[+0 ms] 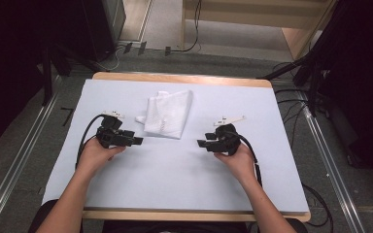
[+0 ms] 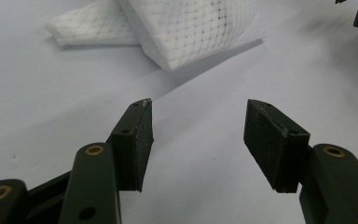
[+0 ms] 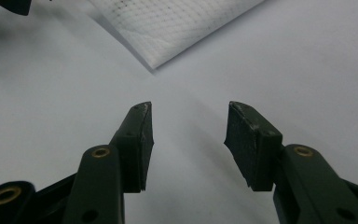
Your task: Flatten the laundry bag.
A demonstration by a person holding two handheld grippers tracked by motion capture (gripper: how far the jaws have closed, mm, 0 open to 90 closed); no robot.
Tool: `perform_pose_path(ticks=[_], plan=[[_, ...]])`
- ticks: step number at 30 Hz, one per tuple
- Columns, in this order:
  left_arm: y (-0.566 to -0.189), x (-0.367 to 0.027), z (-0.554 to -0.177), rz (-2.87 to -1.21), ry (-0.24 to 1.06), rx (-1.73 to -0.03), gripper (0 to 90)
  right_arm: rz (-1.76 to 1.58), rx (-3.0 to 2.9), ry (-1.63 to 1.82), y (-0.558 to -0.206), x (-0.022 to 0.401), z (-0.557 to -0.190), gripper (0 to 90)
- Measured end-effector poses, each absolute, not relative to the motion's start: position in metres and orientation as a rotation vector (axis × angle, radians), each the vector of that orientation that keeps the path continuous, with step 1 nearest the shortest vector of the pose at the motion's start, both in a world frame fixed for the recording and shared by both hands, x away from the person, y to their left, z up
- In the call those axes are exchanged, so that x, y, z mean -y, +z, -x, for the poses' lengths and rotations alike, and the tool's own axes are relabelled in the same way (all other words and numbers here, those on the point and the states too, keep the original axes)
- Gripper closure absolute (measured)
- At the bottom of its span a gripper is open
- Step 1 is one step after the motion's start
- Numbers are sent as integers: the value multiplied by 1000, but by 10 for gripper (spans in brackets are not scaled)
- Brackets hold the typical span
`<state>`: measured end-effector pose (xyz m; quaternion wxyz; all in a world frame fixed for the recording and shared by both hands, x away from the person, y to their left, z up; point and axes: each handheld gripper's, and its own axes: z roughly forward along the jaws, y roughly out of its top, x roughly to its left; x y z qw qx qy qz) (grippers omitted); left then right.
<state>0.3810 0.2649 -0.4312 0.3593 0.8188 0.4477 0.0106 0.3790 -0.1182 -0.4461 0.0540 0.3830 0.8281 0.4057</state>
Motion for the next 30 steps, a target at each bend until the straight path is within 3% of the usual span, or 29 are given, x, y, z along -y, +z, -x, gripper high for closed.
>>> perform_pose_path(ticks=[30], plan=[[-431, -268, -388, -2105, 23, -1134, 384, -1142, -2516, 1240, -445, 111, -379, 528]])
